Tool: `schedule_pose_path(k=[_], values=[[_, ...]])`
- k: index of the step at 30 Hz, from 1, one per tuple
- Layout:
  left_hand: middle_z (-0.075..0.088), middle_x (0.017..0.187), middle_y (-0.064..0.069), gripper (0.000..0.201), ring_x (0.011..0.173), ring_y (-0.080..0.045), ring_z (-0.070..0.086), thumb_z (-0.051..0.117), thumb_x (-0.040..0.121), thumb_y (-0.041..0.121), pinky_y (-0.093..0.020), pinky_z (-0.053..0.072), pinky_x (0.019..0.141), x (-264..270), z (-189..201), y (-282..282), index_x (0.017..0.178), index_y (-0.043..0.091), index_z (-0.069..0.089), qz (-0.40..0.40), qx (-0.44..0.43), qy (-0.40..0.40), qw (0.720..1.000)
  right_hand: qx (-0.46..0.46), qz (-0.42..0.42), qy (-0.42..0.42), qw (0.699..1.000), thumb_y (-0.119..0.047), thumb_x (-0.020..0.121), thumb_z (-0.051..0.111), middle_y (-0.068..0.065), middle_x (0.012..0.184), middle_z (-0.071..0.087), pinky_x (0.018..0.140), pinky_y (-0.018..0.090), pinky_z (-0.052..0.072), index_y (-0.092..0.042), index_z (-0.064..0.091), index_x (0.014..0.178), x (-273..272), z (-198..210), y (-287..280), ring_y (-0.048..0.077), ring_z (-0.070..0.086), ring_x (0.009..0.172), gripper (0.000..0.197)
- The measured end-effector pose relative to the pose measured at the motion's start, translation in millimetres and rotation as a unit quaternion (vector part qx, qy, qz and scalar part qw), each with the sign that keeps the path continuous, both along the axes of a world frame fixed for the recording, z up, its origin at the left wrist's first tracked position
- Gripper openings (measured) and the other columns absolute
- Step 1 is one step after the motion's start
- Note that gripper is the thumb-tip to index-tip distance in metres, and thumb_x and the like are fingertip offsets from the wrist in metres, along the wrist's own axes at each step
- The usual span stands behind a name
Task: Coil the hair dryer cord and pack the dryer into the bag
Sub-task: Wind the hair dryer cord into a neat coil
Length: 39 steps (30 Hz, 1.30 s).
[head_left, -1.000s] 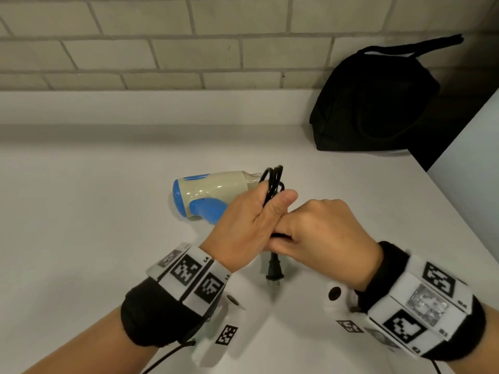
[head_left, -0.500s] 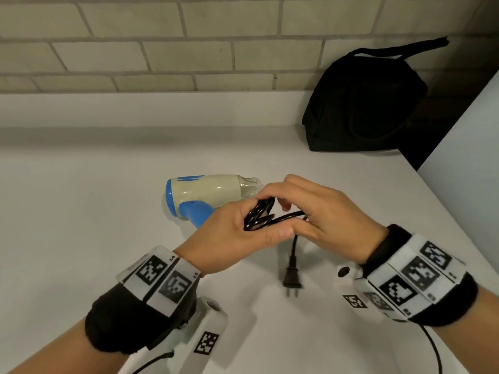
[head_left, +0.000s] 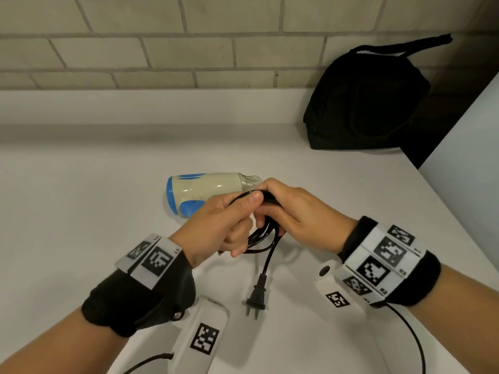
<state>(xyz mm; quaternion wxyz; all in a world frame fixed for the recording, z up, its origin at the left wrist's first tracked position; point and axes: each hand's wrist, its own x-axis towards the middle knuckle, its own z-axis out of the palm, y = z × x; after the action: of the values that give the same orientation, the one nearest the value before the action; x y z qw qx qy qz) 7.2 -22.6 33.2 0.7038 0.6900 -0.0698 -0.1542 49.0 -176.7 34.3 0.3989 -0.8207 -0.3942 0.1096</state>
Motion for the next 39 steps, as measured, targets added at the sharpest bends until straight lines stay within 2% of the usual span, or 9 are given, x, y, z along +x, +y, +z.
schedule_pose_path(k=[4,8,13,19,23,26,28,34,39], values=[[0.024,0.025,0.011,0.037,0.024,-0.003,0.02,0.043,0.076,0.038,-0.017,0.034,0.034,2.2,0.9,-6.7,0.044,0.025,0.054,0.038,-0.043,0.021,0.998,0.002,-0.024,-0.046,0.999,-0.004,0.092,0.039,-0.001,0.093,0.054,0.072,0.02,0.048,-0.009,0.035,0.125,-5.4,-5.8,6.7,0.001,0.053,0.076,0.034],[0.022,0.026,0.011,0.047,0.024,-0.004,0.019,0.046,0.073,0.048,-0.016,0.032,0.033,2.7,2.4,-12.2,0.033,0.024,0.041,0.049,-0.056,0.046,0.996,0.003,-0.083,-0.111,0.99,-0.01,0.091,0.039,-0.019,0.066,0.035,0.054,0.021,0.036,-0.006,0.039,0.124,-3.1,-14.3,11.9,-0.001,0.038,0.055,0.033],[0.021,0.027,0.011,0.043,0.025,-0.006,0.018,0.041,0.07,0.048,-0.017,0.033,0.034,1.0,0.3,-10.6,0.034,0.025,0.031,0.036,-0.003,0.046,0.998,-0.082,-0.064,-0.158,0.982,-0.025,0.093,0.032,-0.01,0.052,0.029,0.049,0.037,0.037,0.001,0.043,0.111,1.5,-18.1,7.2,0.027,0.04,0.049,0.033],[0.02,0.028,0.011,0.052,0.025,-0.007,0.017,0.043,0.078,0.051,-0.019,0.034,0.036,-0.8,-6.3,-7.9,0.034,0.024,0.031,0.008,0.036,0.067,0.997,-0.216,-0.009,-0.179,0.96,-0.025,0.095,0.033,-0.007,0.054,0.027,0.045,0.032,0.027,-0.002,0.041,0.112,2.3,-12.8,-1.5,0.021,0.033,0.044,0.03],[0.027,0.026,0.011,0.023,0.024,-0.003,0.021,0.056,0.08,0.032,-0.017,0.032,0.034,-1.4,-5.5,-6.9,0.069,0.011,0.056,-0.013,0.016,0.047,0.999,-0.175,-0.023,-0.182,0.967,-0.036,0.091,0.025,-0.006,0.052,0.039,0.044,0.028,0.027,-0.007,0.043,0.108,2.1,-10.5,-3.9,0.014,0.033,0.043,0.038],[0.026,0.026,0.011,0.02,0.023,-0.003,0.021,0.05,0.076,0.028,-0.015,0.029,0.033,-1.0,-3.0,-3.0,0.072,0.011,0.058,0.028,-0.028,0.045,0.998,-0.142,-0.025,-0.063,0.987,-0.05,0.088,0.038,-0.002,0.067,0.061,0.058,0.03,0.043,-0.026,0.039,0.114,7.3,-9.2,-12.3,0.009,0.049,0.053,0.035],[0.023,0.025,0.011,0.031,0.022,-0.003,0.019,0.047,0.075,0.033,-0.015,0.027,0.033,2.4,1.4,4.7,0.047,0.021,0.054,0.066,-0.059,0.048,0.995,-0.09,-0.053,0.059,0.993,-0.051,0.081,0.049,-0.003,0.061,0.061,0.062,0.027,0.047,-0.033,0.042,0.109,13.5,-13.5,-23.8,0.007,0.053,0.053,0.034],[0.005,0.034,0.007,0.047,0.03,-0.013,0.003,0.048,0.076,0.037,-0.012,0.023,0.031,6.7,20.6,22.6,0.04,0.026,0.02,0.179,-0.181,0.051,0.966,0.083,-0.16,0.242,0.953,-0.021,0.091,0.047,-0.003,0.052,0.055,0.057,0.034,0.044,-0.017,0.06,0.094,23.8,-39.0,-46.8,0.018,0.052,0.05,0.014],[0.019,0.026,0.01,0.053,0.022,-0.005,0.014,0.042,0.089,0.035,-0.015,0.023,0.032,10.0,22.5,17.2,0.04,0.024,0.025,0.255,-0.184,0.038,0.948,0.046,-0.211,0.147,0.965,-0.021,0.094,0.042,0.0,0.058,0.048,0.035,0.013,0.03,-0.02,0.062,0.108,16.2,-50.2,-24.8,0.002,0.038,0.036,0.025]])
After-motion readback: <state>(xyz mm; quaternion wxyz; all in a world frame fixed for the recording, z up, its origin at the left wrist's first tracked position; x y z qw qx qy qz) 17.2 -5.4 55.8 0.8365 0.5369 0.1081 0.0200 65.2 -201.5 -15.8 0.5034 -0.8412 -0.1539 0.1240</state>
